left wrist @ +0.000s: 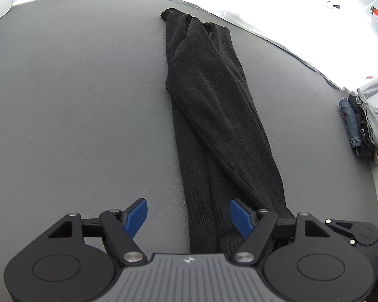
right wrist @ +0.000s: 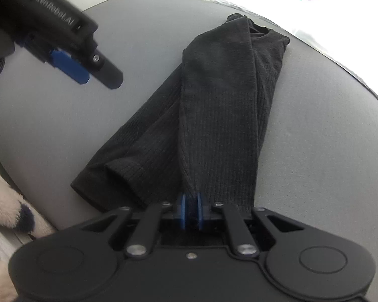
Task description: Fold clothes
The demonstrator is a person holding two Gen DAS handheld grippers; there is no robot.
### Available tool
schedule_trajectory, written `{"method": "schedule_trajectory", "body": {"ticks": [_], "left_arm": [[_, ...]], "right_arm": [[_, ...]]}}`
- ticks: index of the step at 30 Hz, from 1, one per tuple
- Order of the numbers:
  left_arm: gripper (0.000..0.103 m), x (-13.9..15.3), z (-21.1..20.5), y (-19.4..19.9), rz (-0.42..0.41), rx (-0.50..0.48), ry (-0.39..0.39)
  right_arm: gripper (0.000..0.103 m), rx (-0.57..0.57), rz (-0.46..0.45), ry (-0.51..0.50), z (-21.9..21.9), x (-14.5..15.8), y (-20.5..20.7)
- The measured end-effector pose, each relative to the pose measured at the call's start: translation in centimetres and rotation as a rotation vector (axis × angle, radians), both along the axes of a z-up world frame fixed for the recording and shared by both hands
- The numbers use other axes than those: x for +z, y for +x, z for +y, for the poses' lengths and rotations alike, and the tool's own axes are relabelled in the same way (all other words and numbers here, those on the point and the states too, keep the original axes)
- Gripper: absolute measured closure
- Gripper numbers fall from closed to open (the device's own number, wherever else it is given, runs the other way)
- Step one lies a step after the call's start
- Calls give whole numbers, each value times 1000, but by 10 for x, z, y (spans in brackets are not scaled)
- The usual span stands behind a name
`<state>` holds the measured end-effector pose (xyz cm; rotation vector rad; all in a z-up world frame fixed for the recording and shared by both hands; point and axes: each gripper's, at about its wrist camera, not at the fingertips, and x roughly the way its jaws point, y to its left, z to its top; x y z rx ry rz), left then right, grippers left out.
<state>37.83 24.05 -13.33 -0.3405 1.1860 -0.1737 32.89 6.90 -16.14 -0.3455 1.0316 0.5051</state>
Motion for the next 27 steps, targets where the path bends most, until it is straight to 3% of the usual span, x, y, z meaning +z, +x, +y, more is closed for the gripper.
{"method": "schedule_trajectory", "body": {"ticks": [4, 7, 12, 14, 15, 16, 25, 26, 27], "left_arm": [[29, 0, 5, -3, -15, -15, -8], [29, -2, 8, -4, -12, -25, -7], [28, -4, 7, -3, -8, -30, 29], [27, -3, 9, -2, -13, -21, 24], [27, -4, 10, -1, -14, -12, 16], [27, -4, 12, 1, -14, -3, 7], [26, -7, 3, 42, -50, 62, -39], [26, -6, 2, 49, -63, 69, -59], [26, -6, 2, 56, -77, 76, -79]], "right_arm": [[95, -81, 46, 189, -20, 22, 2], [95, -77, 130, 290, -26, 18, 0], [91, -120, 233, 219, -14, -19, -2], [77, -121, 223, 257, -18, -12, -2], [60, -124, 202, 282, -24, -6, -1], [56, -127, 180, 308, -30, 1, -1], [58, -304, -4, 504, -67, 46, 80], [63, -310, -21, 536, -67, 49, 97], [85, -307, -29, 563, -65, 50, 116]]}}
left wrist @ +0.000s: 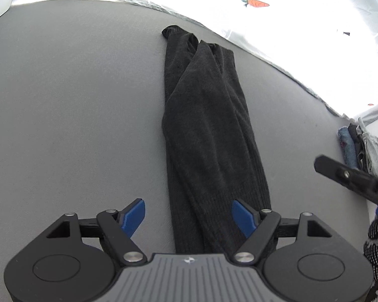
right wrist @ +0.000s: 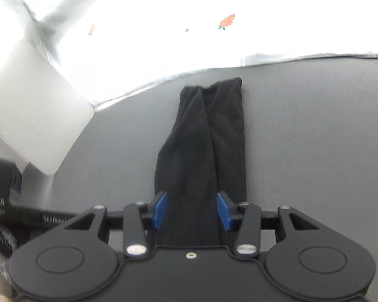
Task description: Fold clothes
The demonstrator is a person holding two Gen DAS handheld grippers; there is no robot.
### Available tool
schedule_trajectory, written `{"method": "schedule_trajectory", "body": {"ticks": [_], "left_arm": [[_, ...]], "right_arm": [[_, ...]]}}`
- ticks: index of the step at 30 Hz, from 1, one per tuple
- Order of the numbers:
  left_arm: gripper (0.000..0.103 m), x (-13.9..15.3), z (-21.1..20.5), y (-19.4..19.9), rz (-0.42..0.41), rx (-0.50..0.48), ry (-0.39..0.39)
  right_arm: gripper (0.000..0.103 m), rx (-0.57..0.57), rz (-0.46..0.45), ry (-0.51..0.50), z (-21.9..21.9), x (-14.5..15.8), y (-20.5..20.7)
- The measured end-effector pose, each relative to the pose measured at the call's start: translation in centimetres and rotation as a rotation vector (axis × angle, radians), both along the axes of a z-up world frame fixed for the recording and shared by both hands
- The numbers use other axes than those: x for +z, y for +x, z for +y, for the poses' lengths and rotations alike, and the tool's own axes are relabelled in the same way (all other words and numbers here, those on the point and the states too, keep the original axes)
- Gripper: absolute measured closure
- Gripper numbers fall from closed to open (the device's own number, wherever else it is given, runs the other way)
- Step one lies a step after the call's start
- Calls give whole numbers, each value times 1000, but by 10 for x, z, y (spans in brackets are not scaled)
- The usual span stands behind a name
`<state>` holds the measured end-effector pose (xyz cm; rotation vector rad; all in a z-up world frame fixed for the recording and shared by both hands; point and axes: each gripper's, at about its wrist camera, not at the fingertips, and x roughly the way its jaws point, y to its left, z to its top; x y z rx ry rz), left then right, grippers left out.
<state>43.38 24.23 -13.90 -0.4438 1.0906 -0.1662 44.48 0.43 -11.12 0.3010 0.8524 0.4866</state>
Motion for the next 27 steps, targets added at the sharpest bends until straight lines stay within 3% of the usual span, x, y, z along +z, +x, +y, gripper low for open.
{"method": "schedule_trajectory", "body": {"ticks": [1, 6, 8, 12, 14, 16, 23, 26, 27], "left_arm": [[28, 1, 0, 7, -25, 4, -20], [33, -1, -11, 53, -100, -17, -69], [33, -9, -17, 76, -99, -43, -70], [33, -31, -25, 117, -48, -75, -47], [33, -40, -21, 127, -23, -67, -63], [33, -46, -16, 132, -10, -53, -105], [32, -50, -3, 129, -11, -20, -195], [31, -48, -3, 128, -1, -14, -188], [31, -46, -4, 127, 3, -11, -177]], "right_arm": [[96, 2, -10, 23, 3, 1, 19], [94, 26, 2, 74, 36, -7, 124], [90, 27, 27, 78, 54, -18, 169], [60, 14, 93, 3, 91, -56, 241], [65, 59, 112, -60, 109, -74, 260], [101, 107, 108, -137, 125, -86, 266], [101, 49, 149, -107, 131, -102, 298], [101, 39, 126, -136, 132, -93, 302], [95, 32, 115, -147, 130, -87, 300]]}}
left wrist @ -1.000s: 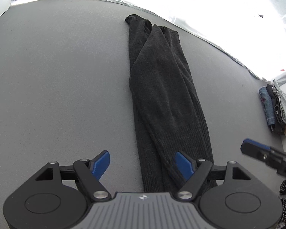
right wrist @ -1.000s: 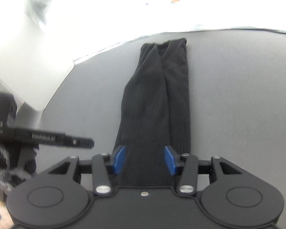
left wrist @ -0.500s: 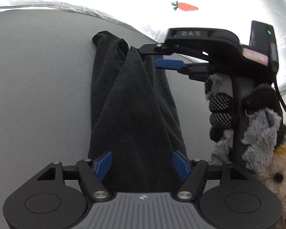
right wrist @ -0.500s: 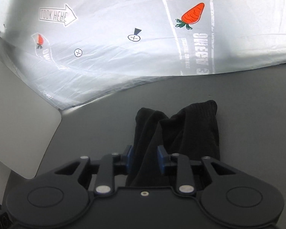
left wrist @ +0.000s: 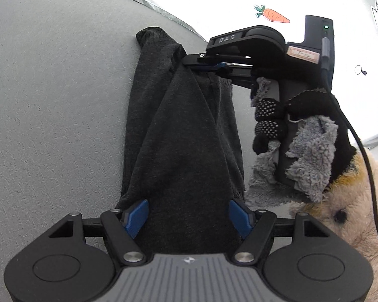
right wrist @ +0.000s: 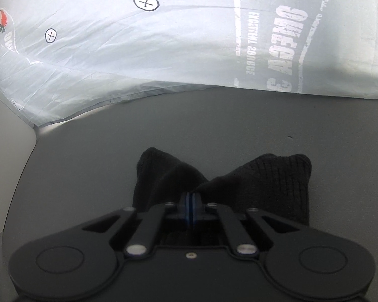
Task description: Fold clothes
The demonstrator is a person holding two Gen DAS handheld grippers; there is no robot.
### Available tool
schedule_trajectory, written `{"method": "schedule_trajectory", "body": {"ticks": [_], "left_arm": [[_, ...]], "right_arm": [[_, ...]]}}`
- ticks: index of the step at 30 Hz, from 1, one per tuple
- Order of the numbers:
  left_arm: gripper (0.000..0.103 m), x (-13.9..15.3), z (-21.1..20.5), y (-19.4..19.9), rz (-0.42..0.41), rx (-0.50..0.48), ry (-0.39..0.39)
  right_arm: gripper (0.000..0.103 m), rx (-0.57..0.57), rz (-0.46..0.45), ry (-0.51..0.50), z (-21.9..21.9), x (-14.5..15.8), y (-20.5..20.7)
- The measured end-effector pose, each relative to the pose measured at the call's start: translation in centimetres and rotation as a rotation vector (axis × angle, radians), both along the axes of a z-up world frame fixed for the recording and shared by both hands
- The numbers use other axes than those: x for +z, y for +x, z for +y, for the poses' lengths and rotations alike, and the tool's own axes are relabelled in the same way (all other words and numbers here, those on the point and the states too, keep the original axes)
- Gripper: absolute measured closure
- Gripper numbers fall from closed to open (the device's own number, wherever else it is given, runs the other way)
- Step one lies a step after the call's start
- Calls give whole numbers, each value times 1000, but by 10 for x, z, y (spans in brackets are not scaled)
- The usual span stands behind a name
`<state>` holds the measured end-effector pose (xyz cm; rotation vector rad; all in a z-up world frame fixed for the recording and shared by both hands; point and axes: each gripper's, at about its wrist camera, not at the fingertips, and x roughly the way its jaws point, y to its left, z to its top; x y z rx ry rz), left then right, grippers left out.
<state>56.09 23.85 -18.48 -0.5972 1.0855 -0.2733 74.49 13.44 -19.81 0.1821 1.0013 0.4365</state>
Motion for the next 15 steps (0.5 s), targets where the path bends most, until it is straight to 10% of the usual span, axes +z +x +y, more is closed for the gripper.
{"method": "schedule_trajectory", "body": {"ticks": [7, 11, 15], "left_arm": [[33, 27, 0, -27, -15, 8, 43], [81, 26, 0, -48, 23, 38, 27], [89, 5, -9, -61, 66, 21, -61]], "right_arm": [[85, -33, -134, -128, -38, 51, -79], [99, -103, -56, 26, -80, 49, -159], [101, -110, 80, 150, -85, 21, -222]]}}
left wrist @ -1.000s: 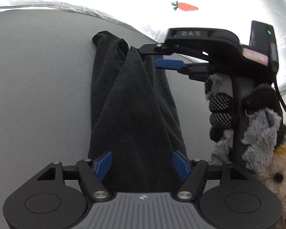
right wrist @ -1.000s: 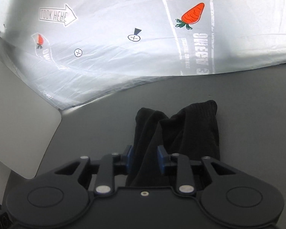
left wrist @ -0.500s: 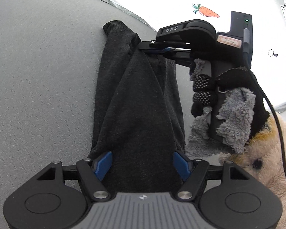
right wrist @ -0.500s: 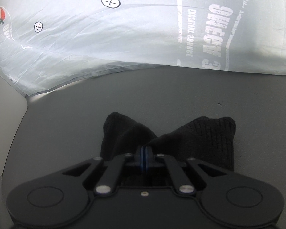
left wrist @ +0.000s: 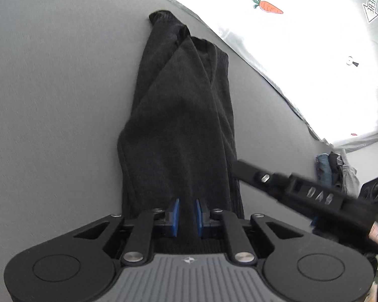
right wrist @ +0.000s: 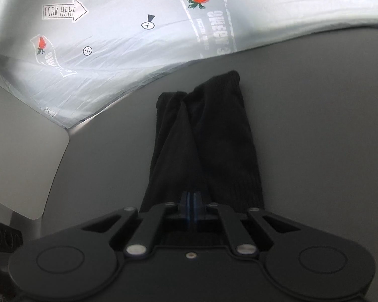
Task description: Fold clothes
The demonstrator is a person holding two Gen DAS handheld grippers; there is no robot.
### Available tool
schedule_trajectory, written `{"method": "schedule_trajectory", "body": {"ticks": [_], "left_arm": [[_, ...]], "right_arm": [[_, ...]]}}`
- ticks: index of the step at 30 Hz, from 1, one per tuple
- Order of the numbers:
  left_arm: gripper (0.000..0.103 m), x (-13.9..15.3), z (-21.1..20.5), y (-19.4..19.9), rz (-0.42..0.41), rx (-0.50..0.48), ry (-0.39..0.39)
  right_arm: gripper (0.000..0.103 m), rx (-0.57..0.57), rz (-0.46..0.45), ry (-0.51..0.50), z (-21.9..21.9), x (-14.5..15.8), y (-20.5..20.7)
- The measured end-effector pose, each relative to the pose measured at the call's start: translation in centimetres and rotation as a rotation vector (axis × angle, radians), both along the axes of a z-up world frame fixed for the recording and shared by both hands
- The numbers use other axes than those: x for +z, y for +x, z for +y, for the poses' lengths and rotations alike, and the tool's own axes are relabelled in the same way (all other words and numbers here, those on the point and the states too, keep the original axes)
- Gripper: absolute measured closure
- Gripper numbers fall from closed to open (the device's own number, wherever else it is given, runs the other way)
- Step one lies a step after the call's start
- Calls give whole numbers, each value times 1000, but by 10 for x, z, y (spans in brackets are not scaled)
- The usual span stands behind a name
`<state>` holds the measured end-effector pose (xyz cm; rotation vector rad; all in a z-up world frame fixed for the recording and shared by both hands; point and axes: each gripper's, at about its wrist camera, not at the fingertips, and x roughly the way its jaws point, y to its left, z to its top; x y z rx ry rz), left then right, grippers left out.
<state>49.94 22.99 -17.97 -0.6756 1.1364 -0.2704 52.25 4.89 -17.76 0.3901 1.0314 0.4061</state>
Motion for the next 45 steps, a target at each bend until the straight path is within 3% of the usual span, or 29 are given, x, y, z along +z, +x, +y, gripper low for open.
{"method": "schedule_trajectory", "body": {"ticks": [2, 3, 5, 10, 12, 13, 14, 17, 18, 19, 21, 25, 28, 32, 39, 45], "left_arm": [[89, -14, -8, 1, 30, -16, 6], [97, -19, -12, 1, 18, -37, 37], [100, -21, -14, 3, -9, -57, 60], [100, -20, -2, 1, -4, -40, 48], [100, -20, 1, -1, 5, -20, 50], [100, -18, 1, -3, 9, -17, 83], [100, -13, 2, -6, 0, -30, 102], [88, 0, 8, -20, -40, -17, 133], [84, 5, 13, -27, -49, 10, 133], [83, 7, 18, -34, -52, 43, 131], [80, 11, 29, -46, -53, 106, 130], [78, 11, 52, -65, -19, 251, 145], [78, 12, 62, -76, -5, 302, 159], [76, 13, 62, -85, -5, 298, 155], [72, 8, 33, -77, 0, 163, 140], [68, 1, 8, -74, 22, 39, 147]], "right_arm": [[103, 47, 21, -52, 13, -13, -23], [103, 75, 10, -88, 20, -19, -30], [103, 131, -20, -164, 35, -31, -40], [103, 120, -117, -321, 22, -24, -42], [103, 95, -108, -293, 2, -23, -39], [103, 91, -106, -297, -3, -21, -38], [102, 128, -139, -363, -1, -15, -39], [96, 423, -251, -417, 20, 4, -46], [92, 531, -290, -409, 31, 10, -50], [81, 620, -340, -413, 43, 14, -54], [75, 779, -411, -433, 69, 14, -55], [76, 1067, -446, -420, 121, -3, -48], [80, 1191, -436, -453, 134, -21, -40], [80, 1155, -402, -388, 108, -12, -23], [79, 1068, -366, -473, 43, -12, -14], [72, 851, -307, -466, -21, -7, -22]]}}
